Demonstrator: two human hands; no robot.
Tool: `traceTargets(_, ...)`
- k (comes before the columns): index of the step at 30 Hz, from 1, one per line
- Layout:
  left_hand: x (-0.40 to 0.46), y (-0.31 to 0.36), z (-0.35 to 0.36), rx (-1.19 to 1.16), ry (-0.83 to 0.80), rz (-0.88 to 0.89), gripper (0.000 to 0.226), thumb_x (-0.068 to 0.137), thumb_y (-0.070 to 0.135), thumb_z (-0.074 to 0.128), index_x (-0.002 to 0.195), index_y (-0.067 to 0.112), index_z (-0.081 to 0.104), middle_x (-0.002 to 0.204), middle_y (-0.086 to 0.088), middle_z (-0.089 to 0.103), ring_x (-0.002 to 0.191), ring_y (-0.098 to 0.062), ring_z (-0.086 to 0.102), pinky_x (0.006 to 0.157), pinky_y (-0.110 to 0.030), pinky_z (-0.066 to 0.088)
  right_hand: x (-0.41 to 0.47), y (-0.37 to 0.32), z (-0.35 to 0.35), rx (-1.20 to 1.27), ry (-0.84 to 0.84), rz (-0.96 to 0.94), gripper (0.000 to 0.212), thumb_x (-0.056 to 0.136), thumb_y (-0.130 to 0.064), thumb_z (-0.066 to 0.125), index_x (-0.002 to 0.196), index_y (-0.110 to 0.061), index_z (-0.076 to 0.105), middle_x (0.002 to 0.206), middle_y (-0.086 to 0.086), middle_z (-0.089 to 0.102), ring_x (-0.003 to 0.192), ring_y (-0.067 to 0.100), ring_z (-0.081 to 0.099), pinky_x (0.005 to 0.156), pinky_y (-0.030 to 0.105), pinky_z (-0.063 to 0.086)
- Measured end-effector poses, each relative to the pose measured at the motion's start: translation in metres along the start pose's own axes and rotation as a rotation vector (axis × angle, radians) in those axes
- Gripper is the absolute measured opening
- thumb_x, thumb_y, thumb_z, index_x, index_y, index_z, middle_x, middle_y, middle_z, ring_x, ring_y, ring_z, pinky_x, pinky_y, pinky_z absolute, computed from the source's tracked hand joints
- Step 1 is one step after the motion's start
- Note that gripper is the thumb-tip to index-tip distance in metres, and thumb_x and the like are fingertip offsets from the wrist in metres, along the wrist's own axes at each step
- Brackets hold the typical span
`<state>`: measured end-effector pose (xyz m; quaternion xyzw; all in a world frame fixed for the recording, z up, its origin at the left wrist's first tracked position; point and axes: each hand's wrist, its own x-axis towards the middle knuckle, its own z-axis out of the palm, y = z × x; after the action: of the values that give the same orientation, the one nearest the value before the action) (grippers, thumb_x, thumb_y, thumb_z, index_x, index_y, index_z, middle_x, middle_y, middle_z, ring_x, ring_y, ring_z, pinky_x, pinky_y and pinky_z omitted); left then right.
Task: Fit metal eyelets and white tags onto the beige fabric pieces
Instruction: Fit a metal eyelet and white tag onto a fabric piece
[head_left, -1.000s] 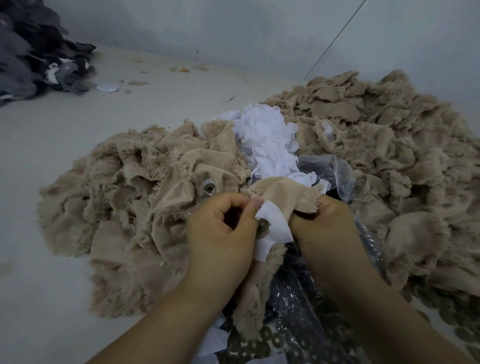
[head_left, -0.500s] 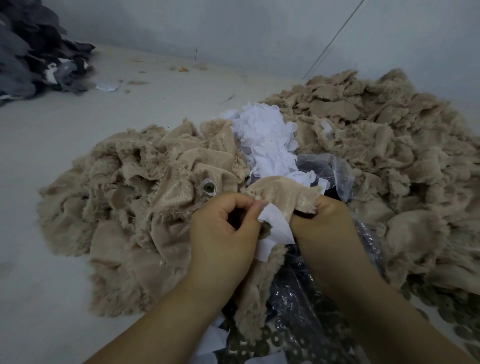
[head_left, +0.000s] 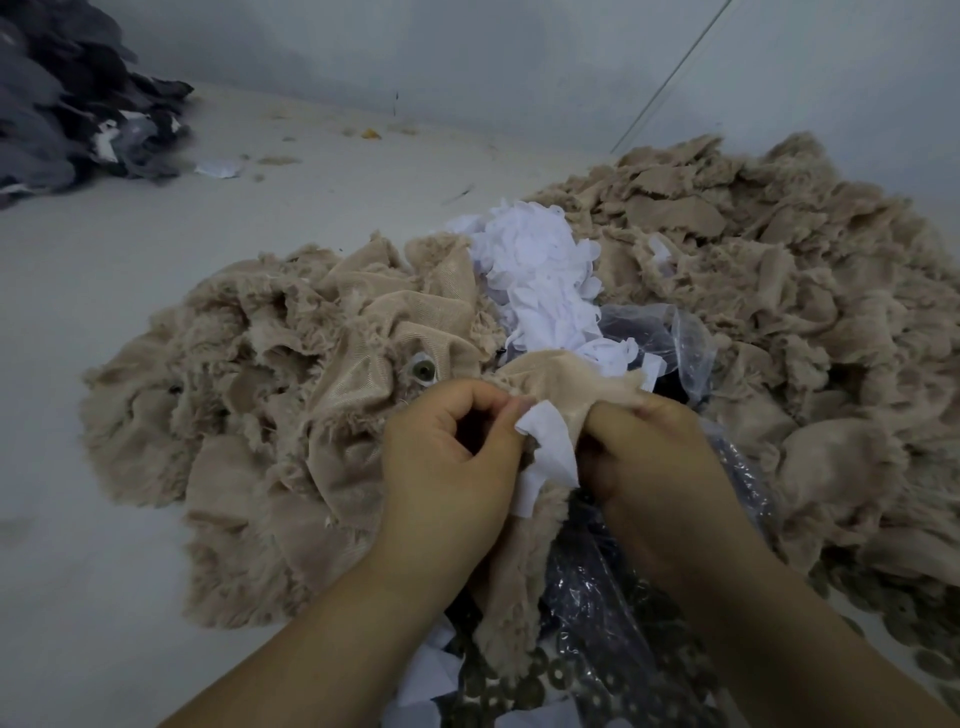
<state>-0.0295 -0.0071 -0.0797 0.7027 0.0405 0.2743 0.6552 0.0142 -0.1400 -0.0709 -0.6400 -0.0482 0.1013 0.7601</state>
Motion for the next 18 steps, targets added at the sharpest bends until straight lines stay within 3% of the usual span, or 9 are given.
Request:
traceTargets(2,-0.0003,-0.0003,0.0001,0.021,0.006,0.021,0.020,0.090,0.012,0.069,0.070,0.015,0.070,0.065,-0.002,0.067,0.059,-0.017,0.062,0.056,-0.035,0.054,-0.0007,-0.0044,0.0005,0.105,0.014,0.090,0.034,0.070,-0.023,0.058,0.087,0.005,0.070,0.091,0.034,0.067,0.082,0.054,0.061,0.083,0.059,0.056)
traceTargets(3,-0.0005,-0.0005,0.0001,0.042,0.005,0.038,0.020,0.090,0.013,0.069,0.071,0.014,0.070,0.065,-0.001,0.066,0.059,-0.017,0.062,0.056,-0.035,0.053,-0.0020,-0.0078,0.0018,0.135,0.013,0.121,0.037,0.072,-0.028,0.060,0.090,0.001,0.074,0.096,0.032,0.070,0.091,0.050,0.066,0.088,0.060,0.055)
traceTargets(6,-0.0007,-0.0014,0.0014,0.094,-0.012,0.068,0.019,0.090,0.014,0.068,0.071,0.014,0.069,0.066,0.000,0.066,0.061,-0.014,0.061,0.057,-0.029,0.050,-0.0049,-0.0106,0.0030,0.001,-0.019,0.061,0.034,0.077,-0.044,0.077,0.081,-0.010,0.078,0.084,0.019,0.075,0.082,0.035,0.073,0.075,0.048,0.060)
traceTargets(9,-0.0011,-0.0019,0.0030,0.094,-0.026,0.076,0.015,0.088,0.009,0.069,0.074,0.015,0.071,0.070,-0.001,0.068,0.065,-0.012,0.064,0.061,-0.024,0.051,-0.0031,-0.0053,0.0019,-0.028,0.047,0.028,0.040,0.068,-0.034,0.080,0.096,-0.005,0.076,0.093,0.017,0.076,0.090,0.033,0.074,0.086,0.051,0.057)
traceTargets(12,-0.0014,-0.0009,0.0028,0.006,-0.063,0.040,0.014,0.087,0.009,0.068,0.075,0.015,0.072,0.072,-0.001,0.071,0.068,-0.012,0.068,0.064,-0.023,0.054,-0.0008,-0.0038,0.0017,0.015,0.069,0.055,0.035,0.075,-0.021,0.078,0.104,-0.002,0.073,0.100,0.017,0.076,0.095,0.034,0.073,0.093,0.054,0.054)
traceTargets(18,-0.0008,0.0014,0.0015,-0.115,-0.082,-0.015,0.023,0.091,0.000,0.063,0.073,0.011,0.070,0.064,-0.003,0.069,0.058,-0.007,0.064,0.057,-0.018,0.051,-0.0027,-0.0006,0.0037,0.037,0.076,-0.006,0.059,0.050,-0.039,0.083,0.098,-0.005,0.076,0.094,0.017,0.076,0.087,0.035,0.074,0.084,0.055,0.058)
